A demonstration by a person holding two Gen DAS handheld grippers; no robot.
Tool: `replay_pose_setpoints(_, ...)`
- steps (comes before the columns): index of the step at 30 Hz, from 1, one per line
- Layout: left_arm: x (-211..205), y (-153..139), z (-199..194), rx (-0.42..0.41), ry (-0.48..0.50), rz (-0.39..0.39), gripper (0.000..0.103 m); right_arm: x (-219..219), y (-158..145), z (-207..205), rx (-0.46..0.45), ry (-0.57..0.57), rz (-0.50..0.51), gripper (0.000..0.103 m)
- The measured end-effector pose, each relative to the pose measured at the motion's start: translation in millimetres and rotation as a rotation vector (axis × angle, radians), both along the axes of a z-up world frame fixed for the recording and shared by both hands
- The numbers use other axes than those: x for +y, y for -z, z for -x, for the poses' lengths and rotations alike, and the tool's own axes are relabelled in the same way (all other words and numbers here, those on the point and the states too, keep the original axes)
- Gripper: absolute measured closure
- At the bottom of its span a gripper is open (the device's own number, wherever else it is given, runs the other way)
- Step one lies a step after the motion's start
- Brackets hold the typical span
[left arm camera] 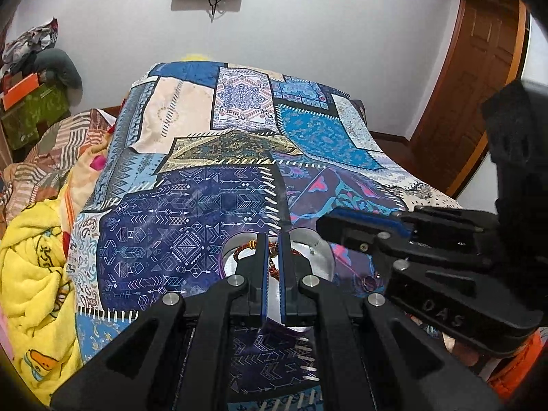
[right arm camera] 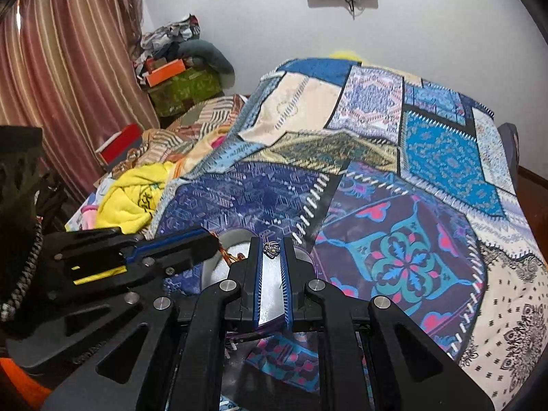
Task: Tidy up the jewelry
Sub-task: 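Carry the braided bracelet into the purple heart tin and open the left gripper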
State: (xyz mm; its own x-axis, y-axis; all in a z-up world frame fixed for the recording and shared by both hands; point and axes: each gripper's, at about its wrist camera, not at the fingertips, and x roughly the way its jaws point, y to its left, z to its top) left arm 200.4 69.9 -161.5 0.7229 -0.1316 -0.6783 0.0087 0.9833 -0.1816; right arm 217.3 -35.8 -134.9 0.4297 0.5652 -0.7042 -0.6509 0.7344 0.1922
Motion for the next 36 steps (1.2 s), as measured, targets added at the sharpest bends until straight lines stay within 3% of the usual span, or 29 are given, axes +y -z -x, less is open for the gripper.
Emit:
replay_pose_setpoints(16, 1.5, 9.9, -3.3, 0.025, -0.01, -0.065, 0.1, 9.9, 9.9, 0.4, 0.021, -0.027, 0.034, 0.094)
replay_pose_setpoints(20, 4.1, 5.0, 0.6, 0.019, -0.021, -0.072, 0.096, 10.2, 8.4, 1.7, 0.028, -0.032, 0.036, 0.087)
replay_pose_setpoints(22, 6.1, 2.1, 3.2, 0.018, -0.03, -0.073, 0.094, 8.8, 6.1, 3.6, 0.02, -0.028, 0.041, 0.085)
replay_pose_setpoints(27, 11.6, -7.9, 12.4, -0.003, -0.063, -0.08, 0.072, -1.6, -5.6, 8.0, -0.002, -0.001, 0.036, 0.084)
replay_pose_setpoints(36, 6.6, -29.4, 29.2, -0.033, -0.07, -0.086, 0.068, -44.0, -35.6, 19.0, -0.055, 0.093, 0.028, 0.084)
